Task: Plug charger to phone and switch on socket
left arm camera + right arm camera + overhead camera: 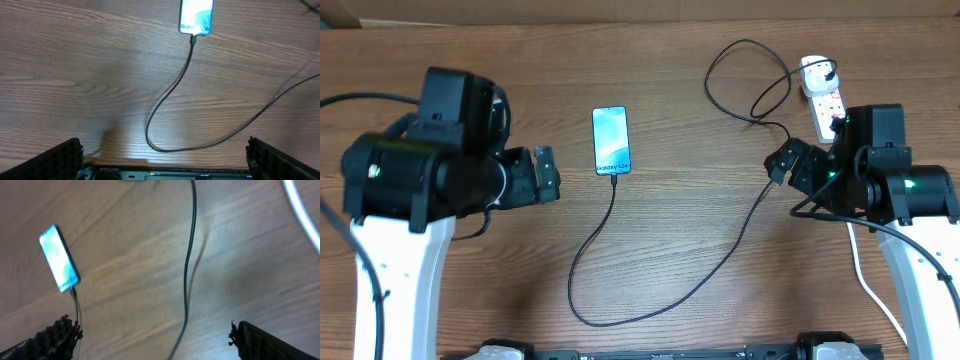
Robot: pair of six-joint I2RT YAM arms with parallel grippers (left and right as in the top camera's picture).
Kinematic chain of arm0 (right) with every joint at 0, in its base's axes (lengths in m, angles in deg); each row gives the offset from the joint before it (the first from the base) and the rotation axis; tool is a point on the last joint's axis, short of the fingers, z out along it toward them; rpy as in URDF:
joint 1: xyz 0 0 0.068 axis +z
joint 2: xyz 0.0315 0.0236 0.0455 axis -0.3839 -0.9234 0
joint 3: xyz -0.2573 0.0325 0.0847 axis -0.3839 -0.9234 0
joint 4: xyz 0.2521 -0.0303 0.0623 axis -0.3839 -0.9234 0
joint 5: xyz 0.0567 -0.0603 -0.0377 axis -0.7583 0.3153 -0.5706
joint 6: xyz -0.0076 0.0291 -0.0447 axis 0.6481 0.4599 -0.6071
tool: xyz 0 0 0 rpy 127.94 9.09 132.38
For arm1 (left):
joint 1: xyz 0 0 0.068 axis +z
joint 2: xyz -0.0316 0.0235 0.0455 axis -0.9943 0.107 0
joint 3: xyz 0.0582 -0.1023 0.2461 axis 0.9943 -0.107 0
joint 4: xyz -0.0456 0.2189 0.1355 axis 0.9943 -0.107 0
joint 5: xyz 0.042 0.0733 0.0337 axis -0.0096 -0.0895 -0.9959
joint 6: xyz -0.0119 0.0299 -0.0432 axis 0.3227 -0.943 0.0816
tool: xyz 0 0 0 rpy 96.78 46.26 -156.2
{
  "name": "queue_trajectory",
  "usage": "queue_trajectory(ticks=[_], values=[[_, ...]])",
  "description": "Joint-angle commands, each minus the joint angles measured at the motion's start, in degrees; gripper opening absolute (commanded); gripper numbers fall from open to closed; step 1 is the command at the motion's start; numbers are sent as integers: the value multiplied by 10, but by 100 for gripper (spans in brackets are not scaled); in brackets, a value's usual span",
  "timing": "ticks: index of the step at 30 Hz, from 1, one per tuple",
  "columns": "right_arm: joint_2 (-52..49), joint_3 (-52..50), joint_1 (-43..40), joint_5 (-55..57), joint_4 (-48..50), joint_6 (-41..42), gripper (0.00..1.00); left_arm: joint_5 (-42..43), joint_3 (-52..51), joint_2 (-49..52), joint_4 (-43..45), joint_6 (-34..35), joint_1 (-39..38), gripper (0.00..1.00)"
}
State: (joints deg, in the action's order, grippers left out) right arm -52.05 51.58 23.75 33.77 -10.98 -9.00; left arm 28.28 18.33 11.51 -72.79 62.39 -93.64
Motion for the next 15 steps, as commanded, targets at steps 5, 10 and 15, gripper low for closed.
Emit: queue_trajectory(ticks=[5, 10, 15], values=[[10, 14, -3, 106, 101, 0, 100, -10, -4, 53, -1, 6, -2, 100], [10, 14, -3, 141, 153, 0, 100, -10, -4, 86, 0, 6, -2, 100], [10, 14, -3, 141, 150, 0, 100, -10, -4, 118, 0, 6, -2, 100]])
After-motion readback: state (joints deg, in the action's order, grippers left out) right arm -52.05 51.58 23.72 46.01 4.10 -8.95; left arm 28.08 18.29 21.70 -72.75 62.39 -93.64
